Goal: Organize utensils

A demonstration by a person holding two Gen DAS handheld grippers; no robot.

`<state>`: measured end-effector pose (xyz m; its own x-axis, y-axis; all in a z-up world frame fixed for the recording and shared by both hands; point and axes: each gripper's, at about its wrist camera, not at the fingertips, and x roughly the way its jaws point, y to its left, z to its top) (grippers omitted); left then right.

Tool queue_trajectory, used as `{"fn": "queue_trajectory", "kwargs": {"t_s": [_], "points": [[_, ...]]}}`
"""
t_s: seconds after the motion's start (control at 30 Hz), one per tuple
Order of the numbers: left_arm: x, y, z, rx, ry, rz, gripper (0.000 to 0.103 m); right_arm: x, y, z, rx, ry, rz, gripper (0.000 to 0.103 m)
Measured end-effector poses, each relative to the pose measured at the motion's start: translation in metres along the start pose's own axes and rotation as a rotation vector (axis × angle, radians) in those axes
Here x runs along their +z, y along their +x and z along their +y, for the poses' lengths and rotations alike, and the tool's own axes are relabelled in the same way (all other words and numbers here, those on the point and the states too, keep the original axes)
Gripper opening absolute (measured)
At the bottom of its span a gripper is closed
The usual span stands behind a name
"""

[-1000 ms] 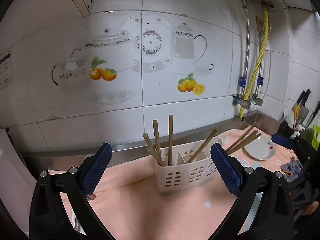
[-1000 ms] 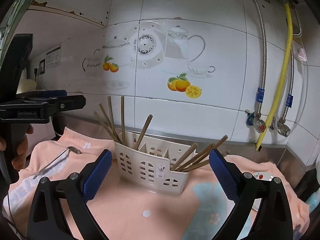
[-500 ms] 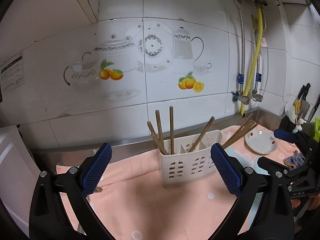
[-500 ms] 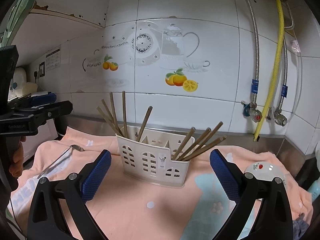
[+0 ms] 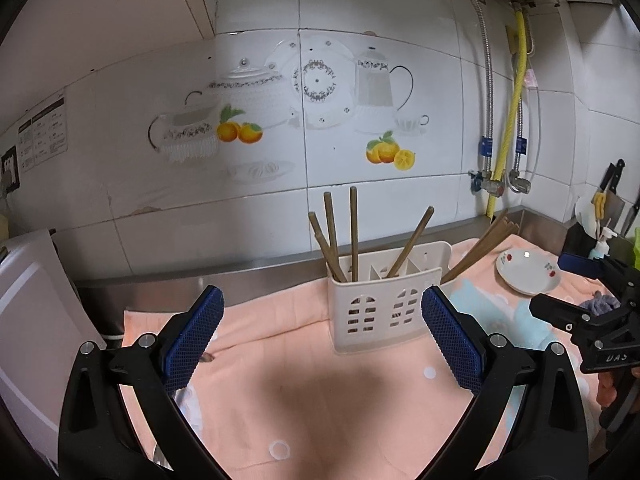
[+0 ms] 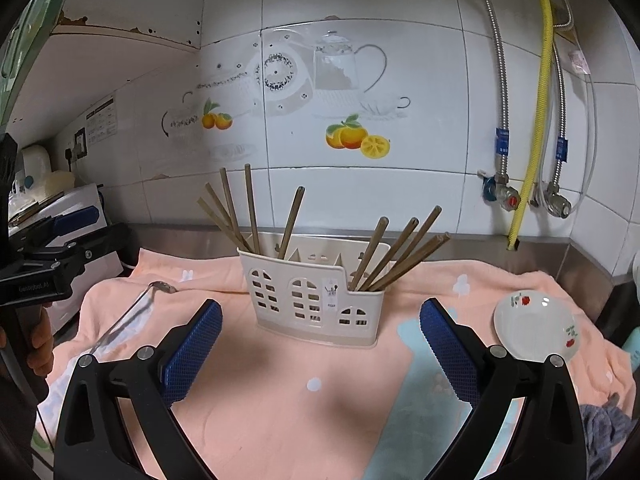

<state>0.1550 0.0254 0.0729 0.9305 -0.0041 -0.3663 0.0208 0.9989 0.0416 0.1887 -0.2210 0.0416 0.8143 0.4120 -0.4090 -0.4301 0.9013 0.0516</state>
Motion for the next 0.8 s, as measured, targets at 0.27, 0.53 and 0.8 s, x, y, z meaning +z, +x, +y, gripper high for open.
{"fn": "queue_trajectory", "kwargs": {"t_s": [0.27,0.53,0.8], "points": [[-0.007,-0.011,-0.003,0.012,0.005,0.002,0.098,-0.006,-0.009,0.007,-0.023,-0.016,0.01,0.096],[-0.016,-0.018,-0.007,0.014,0.011,0.009,0.098,-0.014,-0.016,0.013,-0.03,-0.023,0.021,0.096],[-0.023,-0.026,-0.009,0.02,-0.004,0.009,0.098,-0.022,-0.024,0.014,-0.034,-0.014,0.027,0.096]]}}
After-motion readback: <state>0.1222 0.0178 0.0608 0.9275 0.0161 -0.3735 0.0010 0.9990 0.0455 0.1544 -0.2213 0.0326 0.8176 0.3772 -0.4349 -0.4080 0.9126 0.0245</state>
